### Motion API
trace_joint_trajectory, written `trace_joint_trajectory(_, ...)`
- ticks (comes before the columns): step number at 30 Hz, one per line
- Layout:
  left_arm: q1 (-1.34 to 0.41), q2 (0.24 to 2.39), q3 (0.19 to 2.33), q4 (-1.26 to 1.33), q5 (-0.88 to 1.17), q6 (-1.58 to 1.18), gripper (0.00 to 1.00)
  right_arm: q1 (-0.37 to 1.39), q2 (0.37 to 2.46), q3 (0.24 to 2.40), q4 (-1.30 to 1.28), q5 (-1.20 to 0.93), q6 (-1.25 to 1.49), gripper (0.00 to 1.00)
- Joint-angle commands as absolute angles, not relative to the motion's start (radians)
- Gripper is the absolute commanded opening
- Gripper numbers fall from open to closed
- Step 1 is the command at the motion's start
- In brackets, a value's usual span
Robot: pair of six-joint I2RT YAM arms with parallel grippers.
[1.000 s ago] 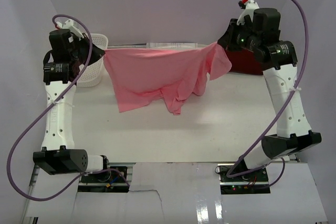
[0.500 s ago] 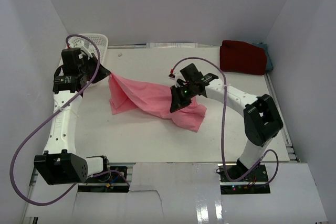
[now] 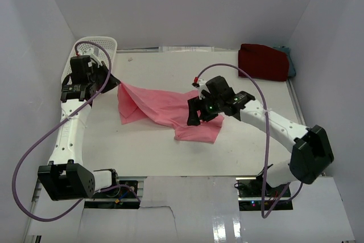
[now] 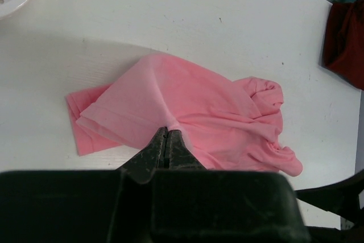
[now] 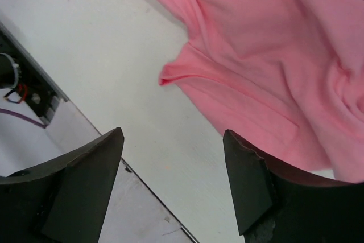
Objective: Fold and stack the t-shirts
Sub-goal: Flatten out the tshirt
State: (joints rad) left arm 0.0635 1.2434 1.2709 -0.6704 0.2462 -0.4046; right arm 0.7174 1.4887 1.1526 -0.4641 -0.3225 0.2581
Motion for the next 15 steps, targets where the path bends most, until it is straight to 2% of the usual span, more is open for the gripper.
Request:
trace_joint_trajectory(1,0.066,1.232,1.266,-0.638,0.248,-0.393,0.0,0.719,1.391,1.053,-0.494,-0.143,0.216,0.77)
trace_joint_trajectory(4,0.066,1.235,1.262,-0.637,0.247,-0.39,0.0,0.718,1.371,0.982,-0.505,-0.08,0.239,0.77)
trace_joint_trajectory(8,0.066,1.233,1.25,-0.632,0.247,-0.388,0.0,0.716,1.413,0.96,-0.506,-0.049,0.27,0.7)
trace_joint_trajectory(12,0.066,1.229,1.243,-0.632,0.245,-0.384,0.0,0.689,1.457,0.966,-0.503,-0.037,0.291,0.52)
trace_joint_trajectory(15,0.066,1.227,1.241,-0.632,0.244,-0.382,0.0,0.647,1.479,0.962,-0.486,-0.06,0.29,0.5)
